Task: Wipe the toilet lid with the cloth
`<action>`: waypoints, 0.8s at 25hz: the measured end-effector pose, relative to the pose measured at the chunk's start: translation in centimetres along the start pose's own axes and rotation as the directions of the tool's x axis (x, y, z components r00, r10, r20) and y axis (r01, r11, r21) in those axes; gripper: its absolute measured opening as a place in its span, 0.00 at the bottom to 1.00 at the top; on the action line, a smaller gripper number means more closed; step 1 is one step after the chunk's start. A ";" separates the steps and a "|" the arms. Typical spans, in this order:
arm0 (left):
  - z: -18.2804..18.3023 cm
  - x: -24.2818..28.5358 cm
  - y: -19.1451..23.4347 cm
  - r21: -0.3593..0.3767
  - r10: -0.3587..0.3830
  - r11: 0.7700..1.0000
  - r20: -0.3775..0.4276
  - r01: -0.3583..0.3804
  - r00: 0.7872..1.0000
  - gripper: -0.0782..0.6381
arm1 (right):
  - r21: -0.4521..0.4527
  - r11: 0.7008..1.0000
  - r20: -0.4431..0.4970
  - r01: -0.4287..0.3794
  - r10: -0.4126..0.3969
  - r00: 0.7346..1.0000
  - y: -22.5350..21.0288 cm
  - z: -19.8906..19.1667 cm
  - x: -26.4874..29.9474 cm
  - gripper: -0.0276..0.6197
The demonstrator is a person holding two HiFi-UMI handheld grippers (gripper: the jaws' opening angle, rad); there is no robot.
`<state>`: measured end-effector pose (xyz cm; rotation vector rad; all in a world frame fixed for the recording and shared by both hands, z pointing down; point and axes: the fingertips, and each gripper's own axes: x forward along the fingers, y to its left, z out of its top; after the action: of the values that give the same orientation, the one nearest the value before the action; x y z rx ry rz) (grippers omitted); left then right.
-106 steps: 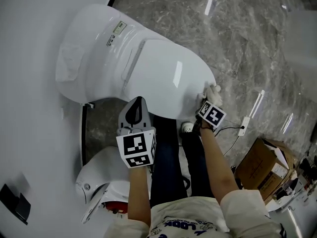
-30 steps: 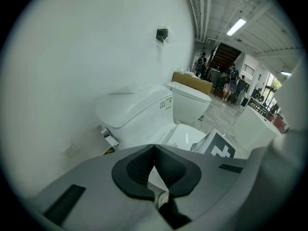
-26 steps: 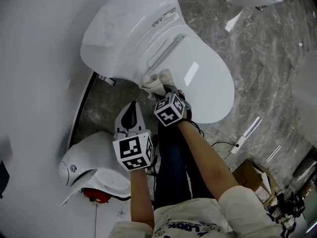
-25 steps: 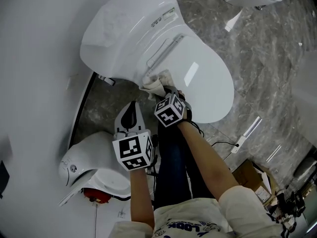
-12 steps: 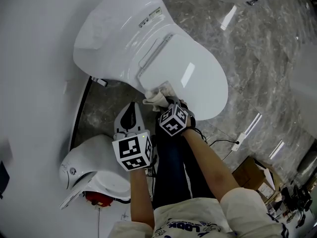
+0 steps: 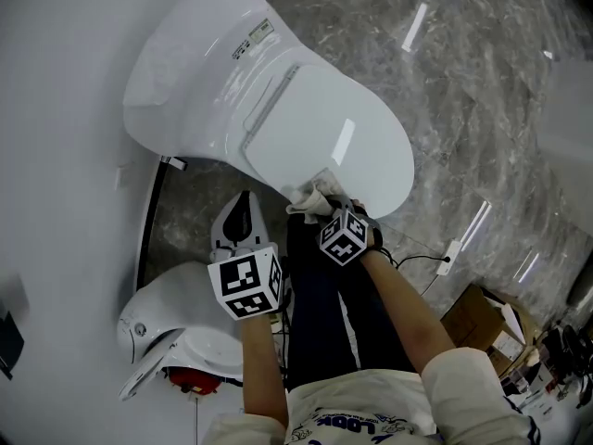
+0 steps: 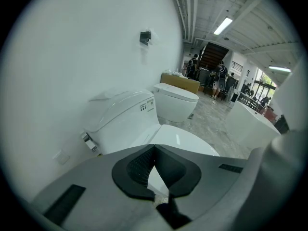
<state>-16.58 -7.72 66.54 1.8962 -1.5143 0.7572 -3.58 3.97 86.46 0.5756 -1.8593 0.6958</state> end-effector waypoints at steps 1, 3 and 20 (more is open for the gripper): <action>0.0 0.0 -0.4 0.004 -0.006 1.000 -0.001 0.006 1.000 0.11 | 0.001 1.000 -0.005 0.001 -0.001 1.000 -0.2 -0.6 -0.2 0.21; 0.0 0.1 -1.2 0.013 -0.018 1.000 -0.003 0.018 1.000 0.11 | 0.008 1.000 -0.014 0.002 -0.002 1.000 -0.6 -1.9 -0.6 0.21; 0.9 1.0 -6.2 0.081 -0.087 0.993 -0.014 0.088 0.996 0.11 | 0.280 0.957 -0.078 0.072 -0.052 0.996 -6.7 -13.4 -4.6 0.22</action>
<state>-10.22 -7.92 66.07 2.0017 -1.4029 0.7993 11.29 8.81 87.63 0.7805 -1.6803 0.9363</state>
